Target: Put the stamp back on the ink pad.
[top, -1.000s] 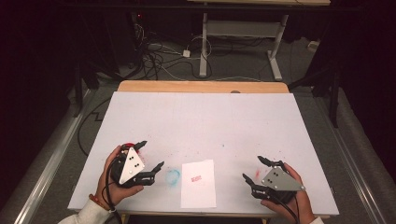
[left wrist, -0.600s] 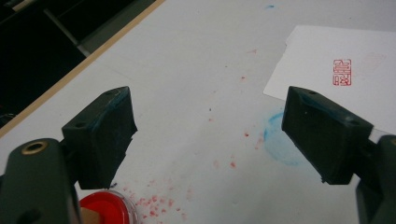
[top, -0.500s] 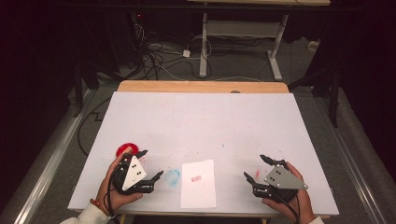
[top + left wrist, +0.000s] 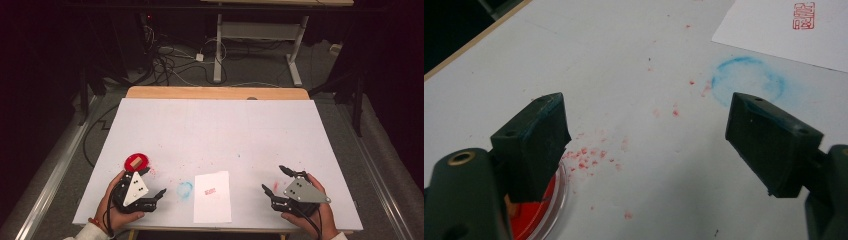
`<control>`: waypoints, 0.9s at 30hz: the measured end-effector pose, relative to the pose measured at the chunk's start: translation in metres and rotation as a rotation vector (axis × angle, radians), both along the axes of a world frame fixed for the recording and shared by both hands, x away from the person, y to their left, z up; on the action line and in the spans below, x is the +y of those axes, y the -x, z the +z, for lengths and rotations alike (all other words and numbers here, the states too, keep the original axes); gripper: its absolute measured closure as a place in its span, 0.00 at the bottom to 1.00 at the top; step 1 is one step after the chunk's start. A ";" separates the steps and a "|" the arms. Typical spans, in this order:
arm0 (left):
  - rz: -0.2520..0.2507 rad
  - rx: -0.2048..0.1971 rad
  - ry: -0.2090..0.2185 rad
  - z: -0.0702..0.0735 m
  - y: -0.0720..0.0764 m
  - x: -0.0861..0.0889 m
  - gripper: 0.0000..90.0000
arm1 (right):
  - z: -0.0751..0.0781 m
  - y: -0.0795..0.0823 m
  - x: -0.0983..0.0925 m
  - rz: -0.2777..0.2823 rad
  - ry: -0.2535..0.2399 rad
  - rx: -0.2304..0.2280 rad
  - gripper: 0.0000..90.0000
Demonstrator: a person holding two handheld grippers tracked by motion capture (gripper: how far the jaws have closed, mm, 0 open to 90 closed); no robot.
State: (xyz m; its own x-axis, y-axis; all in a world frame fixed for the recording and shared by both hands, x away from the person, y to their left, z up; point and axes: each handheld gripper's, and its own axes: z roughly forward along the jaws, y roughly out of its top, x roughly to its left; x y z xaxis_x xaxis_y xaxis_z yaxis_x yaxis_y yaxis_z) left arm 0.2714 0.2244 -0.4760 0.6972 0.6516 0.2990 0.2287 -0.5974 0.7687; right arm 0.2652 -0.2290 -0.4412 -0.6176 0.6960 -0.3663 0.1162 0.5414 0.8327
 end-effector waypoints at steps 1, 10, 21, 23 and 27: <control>-0.001 -0.003 0.003 0.000 0.000 -0.001 0.19 | 0.000 0.000 0.000 0.003 0.004 -0.002 0.29; -0.011 -0.008 -0.006 0.000 0.004 -0.001 0.19 | 0.002 0.001 0.004 0.001 0.010 -0.011 0.29; -0.022 0.001 -0.010 0.000 0.003 -0.005 0.19 | 0.001 0.001 0.003 0.006 0.010 -0.008 0.29; -0.024 0.003 -0.006 0.000 0.003 -0.005 0.19 | 0.001 0.001 0.003 0.003 0.012 -0.007 0.29; -0.025 0.005 -0.003 0.000 0.002 -0.005 0.19 | 0.000 0.000 0.003 0.005 0.016 -0.003 0.29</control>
